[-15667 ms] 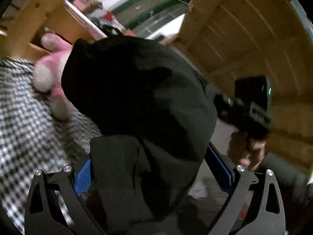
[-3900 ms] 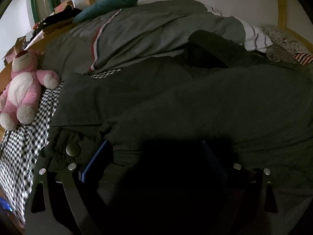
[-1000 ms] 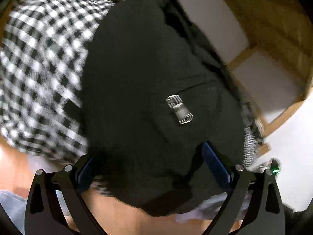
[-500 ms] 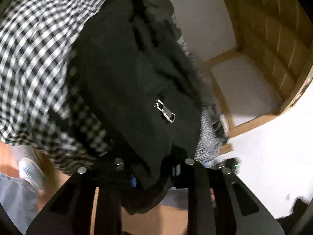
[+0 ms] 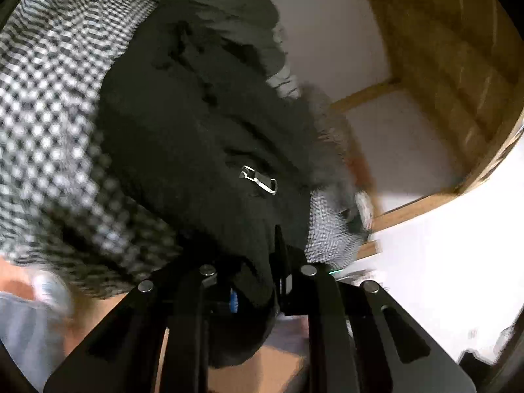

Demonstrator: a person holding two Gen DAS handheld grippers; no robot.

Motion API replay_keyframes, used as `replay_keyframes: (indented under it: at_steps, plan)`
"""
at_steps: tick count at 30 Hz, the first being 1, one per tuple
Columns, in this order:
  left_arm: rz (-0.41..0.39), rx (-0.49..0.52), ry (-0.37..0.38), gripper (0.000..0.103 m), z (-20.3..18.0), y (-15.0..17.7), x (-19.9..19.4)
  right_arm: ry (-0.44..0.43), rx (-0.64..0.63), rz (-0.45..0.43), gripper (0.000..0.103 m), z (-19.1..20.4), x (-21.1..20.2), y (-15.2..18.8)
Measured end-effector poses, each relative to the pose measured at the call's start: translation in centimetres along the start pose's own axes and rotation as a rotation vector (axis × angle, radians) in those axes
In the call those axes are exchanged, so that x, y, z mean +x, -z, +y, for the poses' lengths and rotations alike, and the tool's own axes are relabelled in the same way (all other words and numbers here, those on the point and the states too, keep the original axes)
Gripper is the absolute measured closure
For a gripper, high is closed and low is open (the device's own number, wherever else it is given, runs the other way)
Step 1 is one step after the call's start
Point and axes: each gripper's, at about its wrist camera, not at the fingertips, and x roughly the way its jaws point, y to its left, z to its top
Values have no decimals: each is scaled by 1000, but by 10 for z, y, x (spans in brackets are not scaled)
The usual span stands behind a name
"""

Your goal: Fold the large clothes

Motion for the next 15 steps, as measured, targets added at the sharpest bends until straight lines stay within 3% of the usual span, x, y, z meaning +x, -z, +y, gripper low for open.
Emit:
replay_keyframes:
  at_steps: [1, 2, 3, 4, 8, 10, 12, 15]
  plan:
    - [14, 30, -77, 88, 4, 6, 2, -43, -30, -10, 43, 9, -6, -1]
    - [28, 49, -135, 88, 10, 13, 7, -76, -80, -10, 52, 24, -12, 0]
    - [50, 72, -206, 88, 17, 22, 14, -69, -122, -8, 55, 35, -14, 0]
    - [62, 85, -252, 88, 21, 28, 18, -37, -141, -7, 55, 40, -16, -1]
    - [67, 120, -384, 82, 42, 48, 44, 239, -60, 40, 49, 8, 3, -9]
    - [50, 135, -420, 78, 46, 52, 53, 201, -10, 25, 47, -5, 6, -12]
    - [41, 153, -462, 73, 48, 54, 59, 192, -27, 15, 68, 4, 5, -15]
    - [18, 157, -466, 77, 44, 56, 58, 113, -145, -64, 75, 49, -11, -17]
